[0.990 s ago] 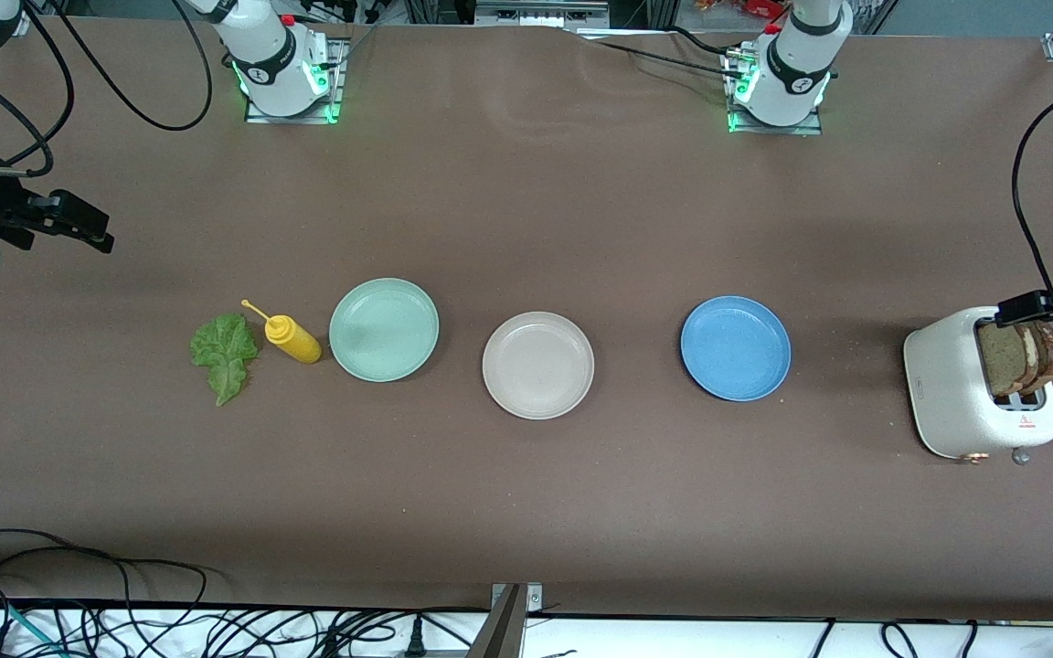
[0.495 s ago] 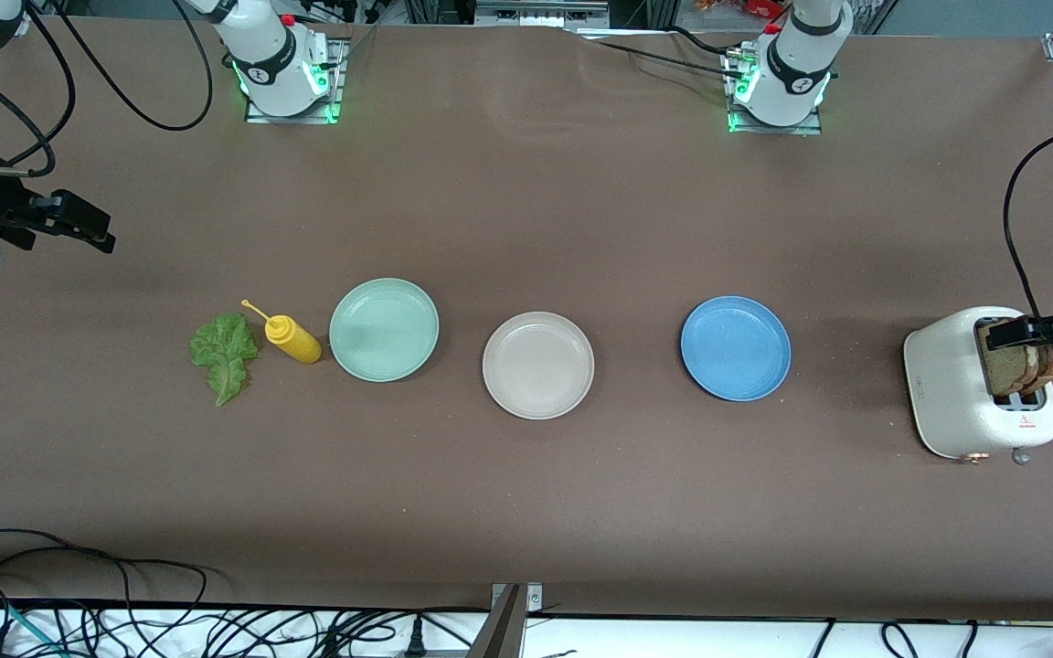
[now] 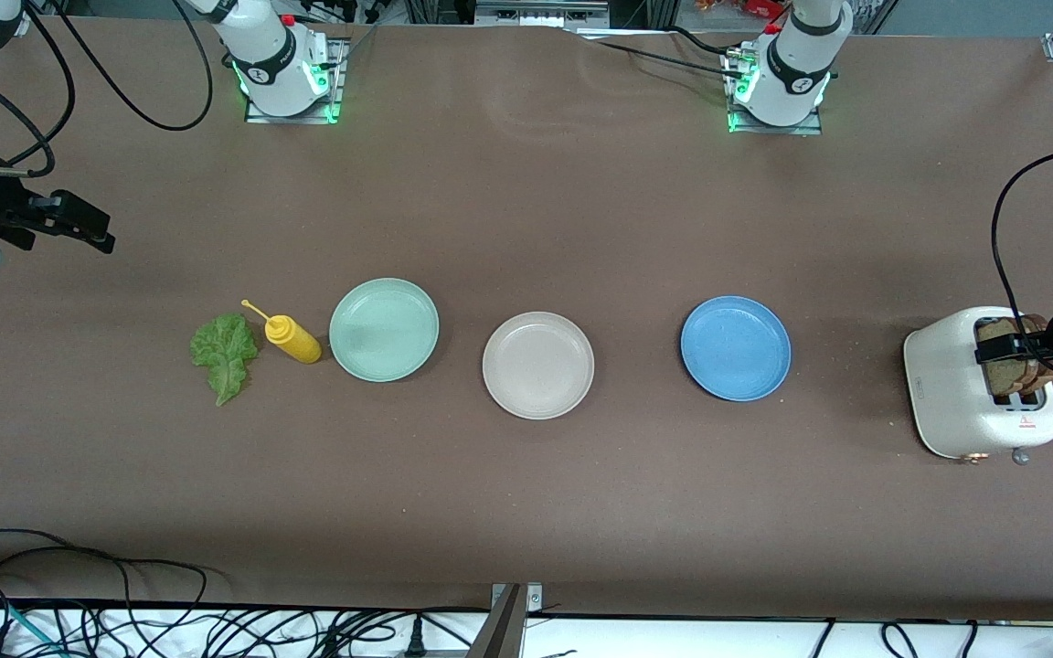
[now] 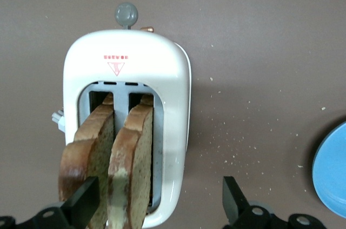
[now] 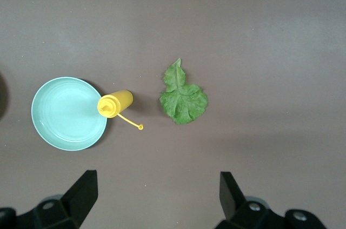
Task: Make sandwich on beige plate with both arms
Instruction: 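Lower the left gripper and grasp the outer bread slice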
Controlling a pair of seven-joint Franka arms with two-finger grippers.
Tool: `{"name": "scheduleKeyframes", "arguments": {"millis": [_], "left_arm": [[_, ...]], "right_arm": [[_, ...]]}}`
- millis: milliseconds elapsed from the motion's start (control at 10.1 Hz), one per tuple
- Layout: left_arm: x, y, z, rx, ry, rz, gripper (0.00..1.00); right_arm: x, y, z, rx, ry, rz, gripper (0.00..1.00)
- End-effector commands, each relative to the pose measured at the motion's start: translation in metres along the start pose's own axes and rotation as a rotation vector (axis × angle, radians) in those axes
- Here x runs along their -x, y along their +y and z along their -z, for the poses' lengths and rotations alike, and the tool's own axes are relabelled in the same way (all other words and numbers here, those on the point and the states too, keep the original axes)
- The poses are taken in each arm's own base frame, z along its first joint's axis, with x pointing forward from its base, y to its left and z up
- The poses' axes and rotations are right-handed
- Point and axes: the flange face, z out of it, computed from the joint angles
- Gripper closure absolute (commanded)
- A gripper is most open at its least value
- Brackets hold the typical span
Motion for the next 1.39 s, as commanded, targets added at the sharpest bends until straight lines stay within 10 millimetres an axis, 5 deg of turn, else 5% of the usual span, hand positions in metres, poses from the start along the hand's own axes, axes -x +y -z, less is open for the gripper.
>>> {"name": "scheduleKeyframes", "arguments": {"millis": [0, 198, 594, 990, 1287], "left_arm": [[-0.004, -0.008, -0.009, 0.002, 0.015, -0.008, 0.04], [-0.005, -0.01, -0.014, 0.004, 0.007, -0.006, 0.22], [-0.004, -0.012, -0.016, -0.009, -0.001, -0.013, 0.76], [-0.004, -0.018, -0.012, -0.079, -0.01, -0.121, 0.99], [-0.005, -0.019, -0.001, -0.097, 0.002, -0.125, 1.0]], "right_arm": [[0.0, -0.002, 0.006, -0.011, 0.006, 0.006, 0.0], [0.001, -0.003, 0.006, -0.011, 0.004, 0.008, 0.0], [0.001, -0.003, 0.006, -0.011, 0.003, 0.008, 0.0], [0.0, -0.003, 0.006, -0.01, 0.007, 0.009, 0.0], [0.0, -0.003, 0.006, -0.011, 0.009, 0.009, 0.0]]}}
